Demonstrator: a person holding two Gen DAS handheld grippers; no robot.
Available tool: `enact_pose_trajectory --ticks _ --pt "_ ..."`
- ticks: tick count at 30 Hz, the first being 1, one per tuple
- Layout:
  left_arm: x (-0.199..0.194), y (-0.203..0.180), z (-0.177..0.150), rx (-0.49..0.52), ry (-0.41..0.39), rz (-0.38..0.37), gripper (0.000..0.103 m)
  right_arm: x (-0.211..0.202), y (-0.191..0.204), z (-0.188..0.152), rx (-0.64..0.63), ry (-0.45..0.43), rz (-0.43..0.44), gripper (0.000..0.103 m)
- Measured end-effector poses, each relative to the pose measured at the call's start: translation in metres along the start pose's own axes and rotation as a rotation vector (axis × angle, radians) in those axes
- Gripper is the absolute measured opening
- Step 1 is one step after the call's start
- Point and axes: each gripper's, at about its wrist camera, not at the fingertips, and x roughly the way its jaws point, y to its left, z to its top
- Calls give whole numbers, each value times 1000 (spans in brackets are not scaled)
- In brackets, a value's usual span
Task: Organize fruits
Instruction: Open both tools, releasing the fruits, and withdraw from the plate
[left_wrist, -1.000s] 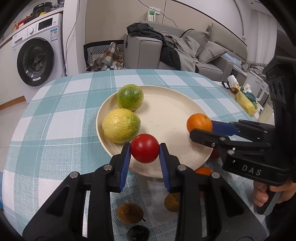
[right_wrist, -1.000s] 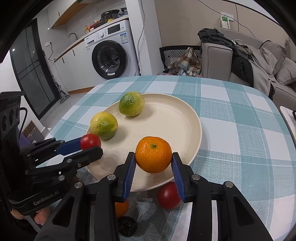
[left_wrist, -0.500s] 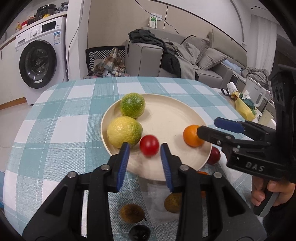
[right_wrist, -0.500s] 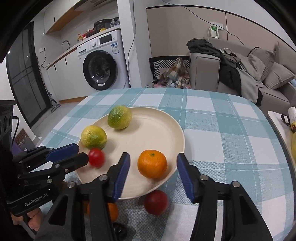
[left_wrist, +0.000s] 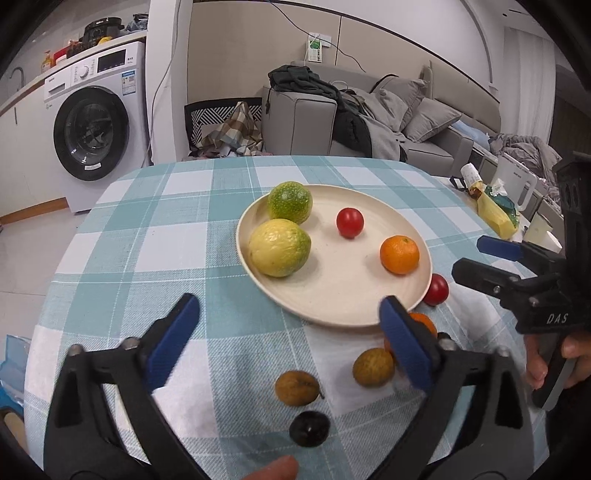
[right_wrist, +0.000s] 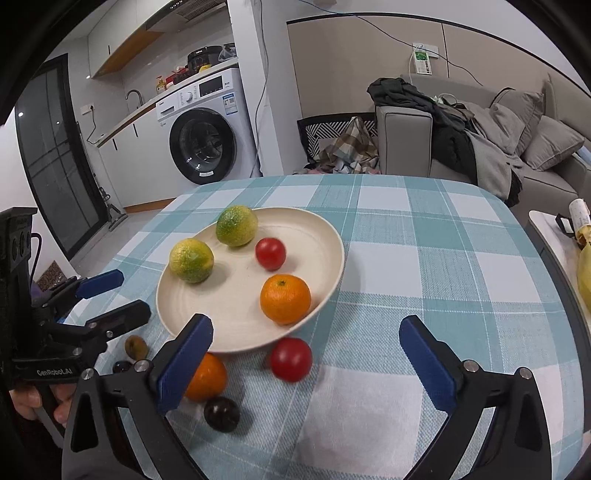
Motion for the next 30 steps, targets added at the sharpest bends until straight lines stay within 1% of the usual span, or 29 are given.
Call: enact_pose_trajectory --ticks 2,4,7,11,16,21,23,30 --pt "-6 3 -4 -10 -11 -14 102 -3 -3 -4 1 -5 12 103" --pt "-10 5 -7 -15 -5 -20 102 -6 -5 -6 -2 -9 11 103" --pt "-13 7 -13 -16 10 -12 102 -7 -6 -9 -12 -13 17 103" --pt "-15 9 -20 -9 24 8 102 -9 -6 -13 -28 12 74 103" --pt "-21 8 -24 8 15 34 102 -12 -4 -15 -35 18 77 103" --pt "-20 7 -25 9 42 -2 102 -7 -2 -19 -50 43 57 103" --pt "-20 6 -26 18 54 -18 102 -6 -3 -20 -38 54 80 103" --pt "-14 3 -29 28 91 -29 102 -1 3 -24 -47 100 134 103"
